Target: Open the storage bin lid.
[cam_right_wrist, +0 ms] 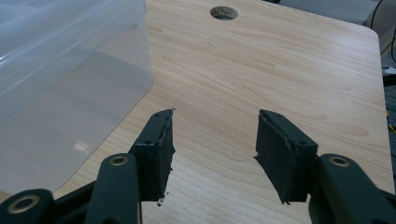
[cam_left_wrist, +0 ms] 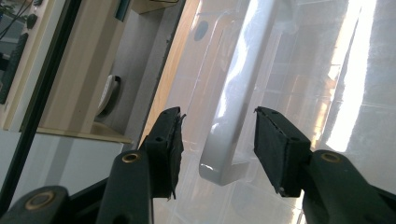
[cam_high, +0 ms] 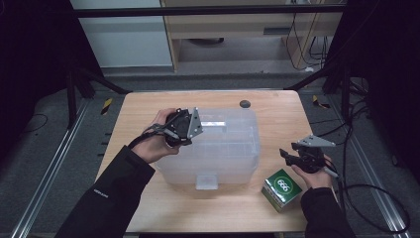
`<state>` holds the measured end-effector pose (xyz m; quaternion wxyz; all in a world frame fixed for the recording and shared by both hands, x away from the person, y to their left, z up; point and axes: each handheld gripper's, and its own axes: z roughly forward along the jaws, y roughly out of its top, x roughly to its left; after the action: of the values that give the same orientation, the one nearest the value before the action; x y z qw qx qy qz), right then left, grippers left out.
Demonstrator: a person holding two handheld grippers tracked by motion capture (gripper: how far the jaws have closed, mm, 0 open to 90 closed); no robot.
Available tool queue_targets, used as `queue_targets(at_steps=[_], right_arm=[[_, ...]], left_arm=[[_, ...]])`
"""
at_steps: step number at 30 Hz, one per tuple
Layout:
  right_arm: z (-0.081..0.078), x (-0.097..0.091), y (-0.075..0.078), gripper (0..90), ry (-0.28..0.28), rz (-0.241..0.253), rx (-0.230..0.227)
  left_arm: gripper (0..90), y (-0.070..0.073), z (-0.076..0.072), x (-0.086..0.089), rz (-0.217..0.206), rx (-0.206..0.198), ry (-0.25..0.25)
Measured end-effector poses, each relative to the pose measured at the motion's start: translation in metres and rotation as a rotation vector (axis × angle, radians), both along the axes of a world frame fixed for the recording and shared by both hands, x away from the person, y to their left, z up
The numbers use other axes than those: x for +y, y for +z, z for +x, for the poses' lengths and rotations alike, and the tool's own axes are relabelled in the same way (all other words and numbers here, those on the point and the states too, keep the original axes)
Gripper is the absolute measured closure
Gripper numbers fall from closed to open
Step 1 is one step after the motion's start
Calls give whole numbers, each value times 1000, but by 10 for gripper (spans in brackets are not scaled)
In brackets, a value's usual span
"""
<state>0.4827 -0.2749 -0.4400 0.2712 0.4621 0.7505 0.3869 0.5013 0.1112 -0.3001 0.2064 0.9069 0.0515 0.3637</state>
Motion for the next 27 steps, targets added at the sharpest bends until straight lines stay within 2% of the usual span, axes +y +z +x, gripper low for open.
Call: queue_targets(at_steps=[7, 13, 14, 16, 17, 21, 22, 26, 27], right_arm=[[0, 1, 0, 506, 9, -4, 4], [0, 0, 0, 515, 7, -4, 6], [0, 1, 0, 516, 6, -2, 9], [0, 1, 0, 516, 7, -3, 9], [0, 1, 0, 516, 7, -3, 10], [0, 1, 0, 517, 7, -3, 10], [0, 0, 0, 517, 8, -3, 9], [0, 0, 0, 522, 8, 1, 11], [0, 0, 1, 524, 11, 0, 9]], left_arm=[[568, -2, 2, -4, 29, -11, -1], [628, -4, 4, -7, 75, -20, -3], [642, -5, 4, -8, 66, -16, -3], [663, -4, 4, -9, 86, -21, -6], [675, -5, 3, -10, 79, -22, -4], [696, -5, 3, -12, 101, -26, -8], [699, -4, 3, -12, 118, -32, -10], [705, -5, 2, -14, 123, -40, -8], [705, -3, 1, -14, 137, -42, -7]])
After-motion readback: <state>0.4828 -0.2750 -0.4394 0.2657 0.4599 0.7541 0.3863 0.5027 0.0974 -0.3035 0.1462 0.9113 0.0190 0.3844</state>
